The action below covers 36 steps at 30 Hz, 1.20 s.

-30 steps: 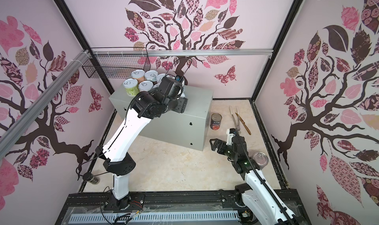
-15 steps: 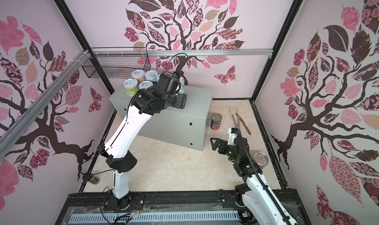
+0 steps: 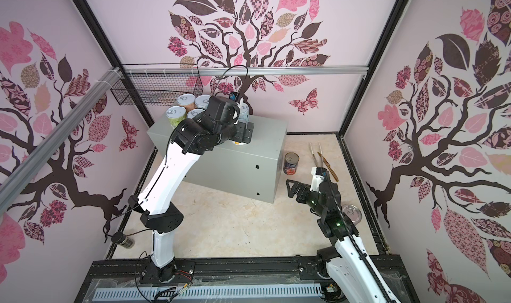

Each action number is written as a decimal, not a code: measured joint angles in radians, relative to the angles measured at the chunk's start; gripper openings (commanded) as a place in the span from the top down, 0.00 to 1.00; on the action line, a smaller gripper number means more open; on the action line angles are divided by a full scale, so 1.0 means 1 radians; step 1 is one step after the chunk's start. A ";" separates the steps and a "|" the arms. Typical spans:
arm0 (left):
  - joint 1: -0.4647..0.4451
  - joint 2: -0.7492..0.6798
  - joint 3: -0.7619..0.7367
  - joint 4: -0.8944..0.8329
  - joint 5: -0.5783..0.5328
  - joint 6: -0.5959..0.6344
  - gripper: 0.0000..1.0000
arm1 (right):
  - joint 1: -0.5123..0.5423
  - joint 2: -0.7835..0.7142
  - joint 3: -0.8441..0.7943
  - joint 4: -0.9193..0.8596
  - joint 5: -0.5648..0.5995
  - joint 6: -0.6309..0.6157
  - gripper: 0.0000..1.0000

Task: Place and organize the canned foods onto the counter
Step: 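Set the yellow can beside the other cans and open the left gripper, then withdraw the left gripper while the right gripper reaches to the yellow can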

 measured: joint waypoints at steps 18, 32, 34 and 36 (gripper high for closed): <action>-0.098 -0.636 -0.597 0.139 -0.045 -0.023 0.02 | 0.000 0.048 0.324 -0.120 0.042 -0.143 0.00; -0.098 -1.036 -1.294 0.202 -0.113 -0.163 0.02 | 0.174 0.284 0.665 -0.254 -0.001 -0.297 0.01; -0.098 -1.070 -1.392 0.217 -0.118 -0.196 0.02 | 0.197 0.316 0.721 -0.280 -0.008 -0.327 0.03; -0.098 -1.094 -1.478 0.234 -0.119 -0.229 0.02 | 0.197 0.340 0.763 -0.297 -0.017 -0.346 0.05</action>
